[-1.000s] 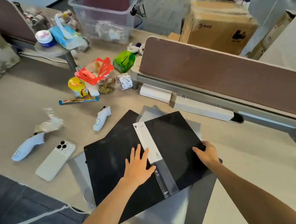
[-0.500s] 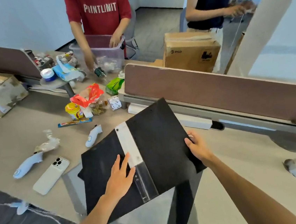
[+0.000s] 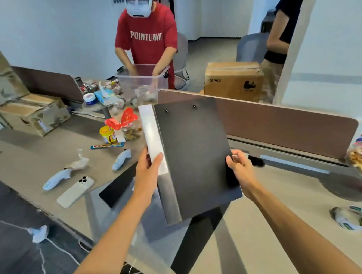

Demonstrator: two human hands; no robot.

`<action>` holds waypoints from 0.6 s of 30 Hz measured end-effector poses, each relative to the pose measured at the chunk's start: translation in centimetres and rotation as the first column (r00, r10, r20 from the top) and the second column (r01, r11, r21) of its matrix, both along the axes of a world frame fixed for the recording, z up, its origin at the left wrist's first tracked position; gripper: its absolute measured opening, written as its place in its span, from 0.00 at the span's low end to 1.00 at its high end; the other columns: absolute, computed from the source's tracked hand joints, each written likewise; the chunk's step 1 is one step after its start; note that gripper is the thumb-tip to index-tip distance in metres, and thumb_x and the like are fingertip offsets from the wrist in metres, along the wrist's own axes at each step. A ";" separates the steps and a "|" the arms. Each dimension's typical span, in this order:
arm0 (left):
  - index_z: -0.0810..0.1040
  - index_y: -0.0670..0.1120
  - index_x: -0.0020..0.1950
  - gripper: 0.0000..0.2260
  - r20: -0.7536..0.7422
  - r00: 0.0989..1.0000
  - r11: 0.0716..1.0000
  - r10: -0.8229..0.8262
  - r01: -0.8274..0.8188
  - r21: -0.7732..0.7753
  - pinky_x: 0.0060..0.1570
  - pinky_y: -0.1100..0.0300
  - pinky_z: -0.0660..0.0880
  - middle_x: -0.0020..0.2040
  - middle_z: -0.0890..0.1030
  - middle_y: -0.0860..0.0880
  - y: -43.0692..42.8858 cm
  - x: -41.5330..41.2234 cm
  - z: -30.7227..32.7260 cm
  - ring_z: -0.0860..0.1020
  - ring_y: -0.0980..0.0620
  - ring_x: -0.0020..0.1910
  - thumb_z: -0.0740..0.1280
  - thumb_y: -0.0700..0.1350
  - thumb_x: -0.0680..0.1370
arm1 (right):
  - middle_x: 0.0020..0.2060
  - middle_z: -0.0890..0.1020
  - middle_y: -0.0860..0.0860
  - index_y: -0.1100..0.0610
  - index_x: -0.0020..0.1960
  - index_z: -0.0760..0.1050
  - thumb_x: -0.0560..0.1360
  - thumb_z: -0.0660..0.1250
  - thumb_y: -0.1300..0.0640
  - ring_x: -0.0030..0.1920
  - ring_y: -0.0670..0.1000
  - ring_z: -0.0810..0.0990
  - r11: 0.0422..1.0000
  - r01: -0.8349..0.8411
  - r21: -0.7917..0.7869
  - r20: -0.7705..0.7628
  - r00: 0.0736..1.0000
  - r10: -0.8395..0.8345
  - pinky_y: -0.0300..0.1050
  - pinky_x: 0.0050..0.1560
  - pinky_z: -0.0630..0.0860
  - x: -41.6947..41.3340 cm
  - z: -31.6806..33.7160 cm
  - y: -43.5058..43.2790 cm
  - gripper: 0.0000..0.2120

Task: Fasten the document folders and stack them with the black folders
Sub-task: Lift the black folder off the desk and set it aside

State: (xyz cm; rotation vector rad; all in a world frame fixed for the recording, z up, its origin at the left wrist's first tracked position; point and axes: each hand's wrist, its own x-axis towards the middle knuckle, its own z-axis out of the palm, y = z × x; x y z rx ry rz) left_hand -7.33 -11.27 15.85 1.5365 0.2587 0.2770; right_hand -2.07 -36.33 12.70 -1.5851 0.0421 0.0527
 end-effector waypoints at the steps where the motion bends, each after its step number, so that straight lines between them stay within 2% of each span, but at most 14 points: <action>1: 0.70 0.54 0.70 0.20 -0.010 1.000 0.999 -0.011 0.011 -0.048 0.66 0.52 0.71 0.64 0.78 0.51 -0.7 0.3 0.1 0.77 0.53 0.62 0.65 0.43 0.79 | 0.44 0.80 0.50 0.52 0.47 0.75 0.80 0.60 0.61 0.48 0.51 0.77 1.000 0.021 -0.012 0.006 1.000 -0.021 0.47 0.53 0.73 -0.1 -0.3 -0.6 0.07; 3: 0.73 0.54 0.67 0.18 -0.047 0.998 0.991 -0.045 0.038 -0.127 0.66 0.51 0.73 0.61 0.81 0.52 -2.3 1.0 -0.2 0.79 0.52 0.61 0.65 0.41 0.79 | 0.49 0.80 0.50 0.52 0.52 0.75 0.80 0.60 0.59 0.54 0.52 0.77 0.998 0.046 -0.053 -0.027 0.999 -0.048 0.49 0.60 0.72 -0.4 -1.1 -2.2 0.06; 4: 0.74 0.53 0.67 0.17 -0.070 0.994 0.984 -0.083 0.071 -0.165 0.64 0.51 0.74 0.60 0.81 0.52 -3.3 1.3 -0.5 0.79 0.51 0.60 0.65 0.42 0.79 | 0.54 0.79 0.50 0.52 0.58 0.74 0.80 0.61 0.57 0.58 0.52 0.76 0.996 0.054 -0.074 -0.060 0.997 -0.058 0.49 0.63 0.72 -0.6 -1.6 -3.2 0.08; 6: 0.74 0.54 0.67 0.16 -0.138 0.976 0.967 -0.166 0.134 -0.215 0.61 0.51 0.76 0.59 0.82 0.52 -4.9 2.1 -1.4 0.81 0.50 0.58 0.65 0.44 0.79 | 0.62 0.75 0.47 0.50 0.70 0.66 0.80 0.62 0.54 0.63 0.50 0.74 0.992 0.051 -0.117 -0.118 0.991 -0.064 0.47 0.65 0.70 -1.3 -2.6 -5.2 0.19; 8: 0.75 0.53 0.65 0.14 -0.194 0.953 0.961 -0.232 0.193 -0.198 0.61 0.51 0.75 0.60 0.82 0.51 -6.9 3.1 -2.8 0.80 0.50 0.58 0.65 0.45 0.79 | 0.67 0.73 0.48 0.50 0.74 0.59 0.78 0.63 0.52 0.65 0.51 0.73 0.991 0.085 -0.103 -0.194 0.976 -0.103 0.49 0.66 0.70 -2.4 -3.7 -7.2 0.27; 10: 0.74 0.51 0.66 0.14 -0.228 0.930 0.955 -0.287 0.259 -0.146 0.65 0.53 0.72 0.63 0.80 0.50 -9.0 3.9 -4.4 0.78 0.50 0.62 0.63 0.45 0.80 | 0.65 0.74 0.49 0.53 0.73 0.60 0.78 0.64 0.52 0.62 0.52 0.75 0.983 0.135 -0.121 -0.260 0.952 -0.163 0.48 0.62 0.73 -4.1 -4.7 -9.0 0.25; 14: 0.67 0.46 0.73 0.18 -0.354 0.833 0.896 -0.425 0.442 -0.036 0.64 0.57 0.69 0.67 0.75 0.48 -13.0 4.8 -8.6 0.74 0.49 0.65 0.59 0.45 0.82 | 0.58 0.77 0.52 0.56 0.62 0.68 0.79 0.62 0.57 0.54 0.52 0.78 0.939 0.292 -0.180 -0.363 0.868 -0.340 0.46 0.53 0.75 -7.8 -7.4 -11.9 0.12; 16: 0.63 0.45 0.75 0.20 -0.416 0.776 0.850 -0.474 0.526 0.013 0.69 0.55 0.65 0.71 0.71 0.48 -14.8 5.2 -11.0 0.70 0.48 0.70 0.58 0.47 0.83 | 0.56 0.78 0.53 0.53 0.54 0.70 0.79 0.61 0.60 0.54 0.53 0.78 0.898 0.370 -0.239 -0.366 0.822 -0.437 0.49 0.56 0.75 -9.6 -8.9 -12.9 0.05; 18: 0.59 0.44 0.76 0.21 -0.489 0.697 0.779 -0.524 0.624 0.055 0.69 0.56 0.61 0.74 0.67 0.46 -16.6 5.0 -13.2 0.65 0.46 0.73 0.55 0.47 0.83 | 0.55 0.79 0.53 0.53 0.56 0.70 0.78 0.61 0.59 0.56 0.54 0.78 0.849 0.415 -0.328 -0.387 0.760 -0.522 0.53 0.59 0.75 -11.4 -10.7 -13.8 0.07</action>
